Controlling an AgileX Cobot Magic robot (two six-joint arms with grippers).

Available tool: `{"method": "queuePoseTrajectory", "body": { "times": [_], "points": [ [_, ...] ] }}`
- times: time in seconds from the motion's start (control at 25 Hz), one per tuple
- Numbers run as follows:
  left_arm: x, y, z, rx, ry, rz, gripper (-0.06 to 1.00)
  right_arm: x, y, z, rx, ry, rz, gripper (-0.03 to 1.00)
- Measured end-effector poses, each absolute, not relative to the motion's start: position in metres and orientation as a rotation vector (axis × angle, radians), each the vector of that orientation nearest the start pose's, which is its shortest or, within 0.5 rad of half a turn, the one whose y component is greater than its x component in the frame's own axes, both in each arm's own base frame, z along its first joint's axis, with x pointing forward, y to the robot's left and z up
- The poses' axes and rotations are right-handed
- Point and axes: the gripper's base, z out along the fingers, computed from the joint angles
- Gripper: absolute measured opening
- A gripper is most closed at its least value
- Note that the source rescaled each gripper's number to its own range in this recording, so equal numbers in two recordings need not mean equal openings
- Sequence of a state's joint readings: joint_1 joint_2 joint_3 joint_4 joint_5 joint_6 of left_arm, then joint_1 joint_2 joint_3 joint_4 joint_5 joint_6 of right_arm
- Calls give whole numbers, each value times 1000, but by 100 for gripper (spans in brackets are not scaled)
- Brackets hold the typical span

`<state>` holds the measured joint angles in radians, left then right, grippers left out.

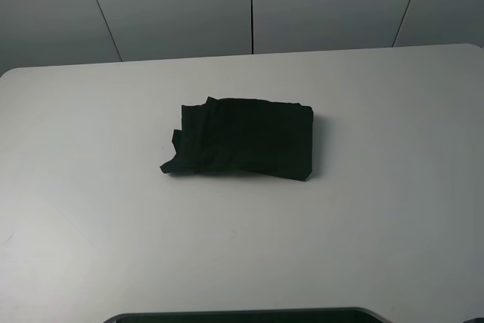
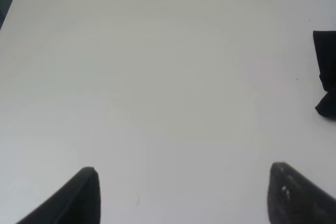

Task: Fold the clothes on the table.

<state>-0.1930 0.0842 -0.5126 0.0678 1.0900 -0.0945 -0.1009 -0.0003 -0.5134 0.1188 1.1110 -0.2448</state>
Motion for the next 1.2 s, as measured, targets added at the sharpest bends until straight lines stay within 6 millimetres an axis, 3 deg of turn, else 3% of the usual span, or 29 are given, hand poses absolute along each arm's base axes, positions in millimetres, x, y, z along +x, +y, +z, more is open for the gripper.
{"method": "queuePoseTrajectory", "body": {
  "times": [0.36,1.2],
  "points": [
    [-6,7,279,97,2068,-95,85,-8,11,277,-172,2070,-59,100],
    [-8,8,280,97,2067,-87,85,-9,10,277,-268,2067,-3,100]
  ]
}}
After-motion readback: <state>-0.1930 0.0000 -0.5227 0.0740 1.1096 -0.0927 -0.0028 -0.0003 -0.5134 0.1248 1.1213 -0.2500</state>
